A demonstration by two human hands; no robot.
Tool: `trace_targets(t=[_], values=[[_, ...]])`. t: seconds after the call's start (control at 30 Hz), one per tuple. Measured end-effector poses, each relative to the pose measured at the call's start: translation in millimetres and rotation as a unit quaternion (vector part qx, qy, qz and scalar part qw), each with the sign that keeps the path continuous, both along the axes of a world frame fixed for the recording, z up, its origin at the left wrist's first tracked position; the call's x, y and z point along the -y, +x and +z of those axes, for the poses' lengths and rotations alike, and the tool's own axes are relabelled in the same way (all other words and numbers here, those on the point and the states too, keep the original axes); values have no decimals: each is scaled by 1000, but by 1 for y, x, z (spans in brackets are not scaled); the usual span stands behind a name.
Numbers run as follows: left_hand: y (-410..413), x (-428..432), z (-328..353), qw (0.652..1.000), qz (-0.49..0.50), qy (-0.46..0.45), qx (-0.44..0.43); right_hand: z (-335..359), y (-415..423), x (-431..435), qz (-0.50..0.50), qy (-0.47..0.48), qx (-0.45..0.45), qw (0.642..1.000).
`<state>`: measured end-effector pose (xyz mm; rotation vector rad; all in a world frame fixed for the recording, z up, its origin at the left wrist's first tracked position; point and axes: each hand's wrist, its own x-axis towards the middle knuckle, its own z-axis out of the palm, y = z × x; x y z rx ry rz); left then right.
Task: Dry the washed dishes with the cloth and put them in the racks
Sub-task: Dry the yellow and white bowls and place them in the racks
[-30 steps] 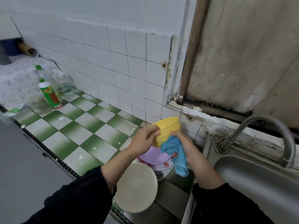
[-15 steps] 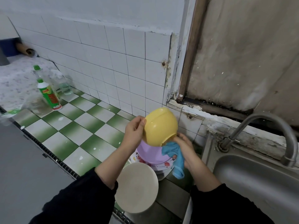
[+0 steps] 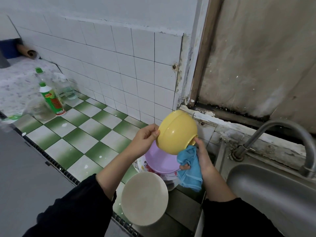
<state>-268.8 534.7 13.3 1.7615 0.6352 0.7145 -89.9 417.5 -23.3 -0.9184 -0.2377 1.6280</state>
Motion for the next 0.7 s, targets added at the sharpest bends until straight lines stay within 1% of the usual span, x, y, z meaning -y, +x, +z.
trace_targets(t=[0.07, 0.13, 0.2, 0.27, 0.33, 0.53, 0.6, 0.7], values=[[-1, 0, 3, 999, -6, -43, -2, -4, -2, -2, -21, -27, 39, 999], [4, 2, 10, 996, 4, -87, -18, -4, -7, -4, -55, -47, 114, 991], [9, 3, 14, 995, 25, -91, -39, -1, -10, -5, -88, -39, 177, 980], [10, 2, 12, 995, 36, -82, -34, 3, -11, -5, -94, -29, 205, 974], [7, 0, 8, 995, 39, -83, -28, 4, -10, -3, -83, -26, 220, 972], [1, 9, 0, 990, 34, -139, 11, -2, -9, -1, -79, -17, 228, 970], [-3, 7, 2, 987, 24, -158, 6, -4, -7, -1, -79, -15, 229, 970], [-5, 4, 8, 977, 50, -207, -9, -6, -4, -2, -71, -5, 231, 970]])
